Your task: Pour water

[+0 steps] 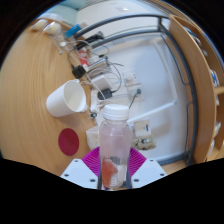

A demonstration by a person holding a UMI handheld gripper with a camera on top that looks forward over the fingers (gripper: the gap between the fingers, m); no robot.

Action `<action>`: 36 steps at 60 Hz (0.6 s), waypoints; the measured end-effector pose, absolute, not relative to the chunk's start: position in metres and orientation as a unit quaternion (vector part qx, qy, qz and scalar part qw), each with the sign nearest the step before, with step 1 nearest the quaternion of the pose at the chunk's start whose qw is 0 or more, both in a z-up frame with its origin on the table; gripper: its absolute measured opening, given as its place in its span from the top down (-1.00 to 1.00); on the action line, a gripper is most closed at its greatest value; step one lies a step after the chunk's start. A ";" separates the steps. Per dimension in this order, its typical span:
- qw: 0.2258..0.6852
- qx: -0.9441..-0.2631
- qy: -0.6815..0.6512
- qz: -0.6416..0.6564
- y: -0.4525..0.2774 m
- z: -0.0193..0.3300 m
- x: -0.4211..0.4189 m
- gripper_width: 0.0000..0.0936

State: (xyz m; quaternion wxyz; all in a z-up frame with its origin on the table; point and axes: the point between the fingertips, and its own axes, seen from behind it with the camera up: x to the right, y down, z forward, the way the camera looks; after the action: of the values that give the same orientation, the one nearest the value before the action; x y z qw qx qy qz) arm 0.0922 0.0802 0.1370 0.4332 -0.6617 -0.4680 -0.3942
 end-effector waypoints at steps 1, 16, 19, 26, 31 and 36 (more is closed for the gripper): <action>0.427 -0.651 -0.482 -0.402 0.082 0.139 0.089 0.29; 0.309 -0.519 -0.605 -0.519 0.109 0.149 0.069 0.29; 0.296 -0.491 -0.619 -0.537 0.114 0.154 0.063 0.30; 0.269 -0.444 -0.647 -0.559 0.119 0.160 0.052 0.30; 0.251 -0.417 -0.663 -0.569 0.122 0.160 0.045 0.29; 0.246 -0.400 -0.672 -0.573 0.122 0.161 0.039 0.29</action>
State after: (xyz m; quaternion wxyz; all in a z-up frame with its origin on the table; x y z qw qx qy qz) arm 0.0393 0.1224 0.1611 0.2463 -0.3995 -0.6723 -0.5725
